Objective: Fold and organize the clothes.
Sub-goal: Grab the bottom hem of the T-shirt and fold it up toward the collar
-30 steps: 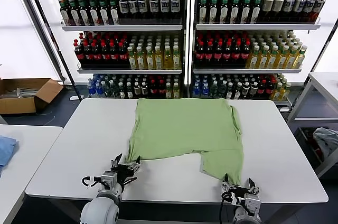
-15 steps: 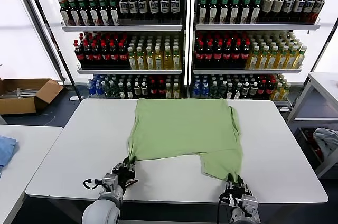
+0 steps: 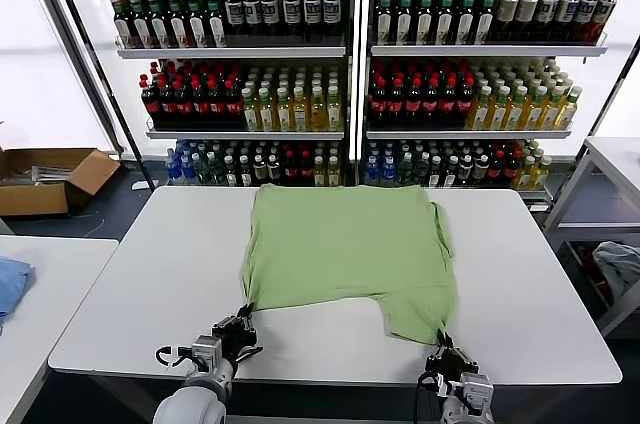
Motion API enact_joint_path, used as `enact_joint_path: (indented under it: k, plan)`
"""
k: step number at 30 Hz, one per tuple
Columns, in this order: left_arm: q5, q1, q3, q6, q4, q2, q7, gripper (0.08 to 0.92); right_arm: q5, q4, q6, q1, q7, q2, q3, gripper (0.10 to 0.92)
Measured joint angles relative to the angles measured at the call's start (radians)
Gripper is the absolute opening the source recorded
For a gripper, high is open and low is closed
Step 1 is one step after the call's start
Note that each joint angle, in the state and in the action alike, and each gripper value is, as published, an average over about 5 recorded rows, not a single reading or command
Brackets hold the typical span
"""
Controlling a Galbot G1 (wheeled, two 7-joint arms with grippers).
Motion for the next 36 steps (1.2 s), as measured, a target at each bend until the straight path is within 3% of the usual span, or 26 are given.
enact_joint_path:
  k: [15, 36]
  plan:
    - [-0.094, -0.113, 0.009, -0.073, 0.045, 0.014, -0.032, 0.084, 0.001, -0.098, 0.029, 0.217, -0.024, -0.037, 0.004, 0.105]
    - [-0.136, -0.46, 0.068, -0.095, 0.448, 0.013, -0.048, 0.084, 0.002, -0.494, 0.012, 0.591, -0.08, -0.047, -0.046, 0.105]
